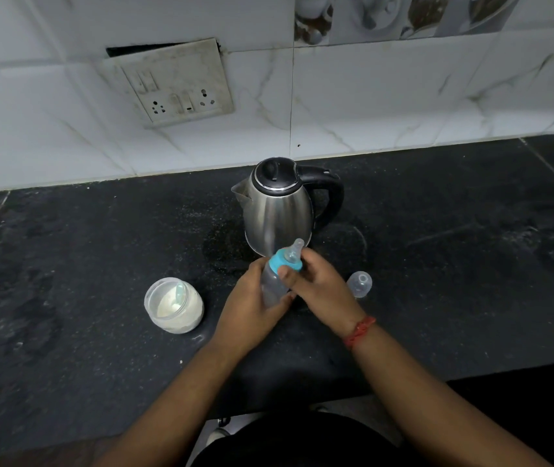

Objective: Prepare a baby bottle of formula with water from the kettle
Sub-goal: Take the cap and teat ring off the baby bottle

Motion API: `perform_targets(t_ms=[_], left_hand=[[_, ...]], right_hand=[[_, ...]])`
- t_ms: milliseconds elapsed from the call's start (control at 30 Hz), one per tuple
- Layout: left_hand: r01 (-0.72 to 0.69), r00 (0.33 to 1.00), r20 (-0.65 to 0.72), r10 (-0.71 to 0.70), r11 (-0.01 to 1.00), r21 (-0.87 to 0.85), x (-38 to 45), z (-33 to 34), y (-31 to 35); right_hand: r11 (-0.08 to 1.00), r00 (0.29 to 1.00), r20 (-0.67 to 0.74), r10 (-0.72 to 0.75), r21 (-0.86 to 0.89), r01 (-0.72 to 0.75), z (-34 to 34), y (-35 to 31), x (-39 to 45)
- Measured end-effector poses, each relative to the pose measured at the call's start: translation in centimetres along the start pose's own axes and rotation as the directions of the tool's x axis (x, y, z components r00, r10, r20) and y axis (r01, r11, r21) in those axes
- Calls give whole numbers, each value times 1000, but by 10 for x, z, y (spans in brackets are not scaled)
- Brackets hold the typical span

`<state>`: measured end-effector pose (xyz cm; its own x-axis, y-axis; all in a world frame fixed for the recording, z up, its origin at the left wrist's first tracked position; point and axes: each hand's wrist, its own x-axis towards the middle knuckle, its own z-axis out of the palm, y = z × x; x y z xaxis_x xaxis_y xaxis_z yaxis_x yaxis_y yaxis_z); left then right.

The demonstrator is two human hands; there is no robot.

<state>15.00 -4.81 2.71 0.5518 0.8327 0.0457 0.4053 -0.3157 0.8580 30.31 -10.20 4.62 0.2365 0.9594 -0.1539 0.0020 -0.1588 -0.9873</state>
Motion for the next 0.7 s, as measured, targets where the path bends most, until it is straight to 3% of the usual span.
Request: perform_targets(t_ms=[100,200,300,433,567,633,700], left_hand=[[-109,994,24,106,984,144,3,3,2],[-36,997,-59,54,961,274,3,6,5],[-27,994,-94,54,961,275,3,6,9],[32,998,-58,-31,999,29,3,2,17],[72,996,62,-64,987,-146,3,-10,29],[121,977,205,-55,938,-325,6,-22,37],[162,926,375,37,859,-486,8,-34,40]], right_hand=[[974,989,-138,60,225,-28,20,-9,2],[900,971,-202,125,435,-25,34,-13,3],[864,956,-221,195,499,-61,41,-19,3],[883,975,-156,160,464,-71,40,-26,5],[904,999,-37,9,429,8,32,-33,7],[911,996,32,-79,408,60,27,-40,8],[902,969,186,-164,425,71,20,-48,9]])
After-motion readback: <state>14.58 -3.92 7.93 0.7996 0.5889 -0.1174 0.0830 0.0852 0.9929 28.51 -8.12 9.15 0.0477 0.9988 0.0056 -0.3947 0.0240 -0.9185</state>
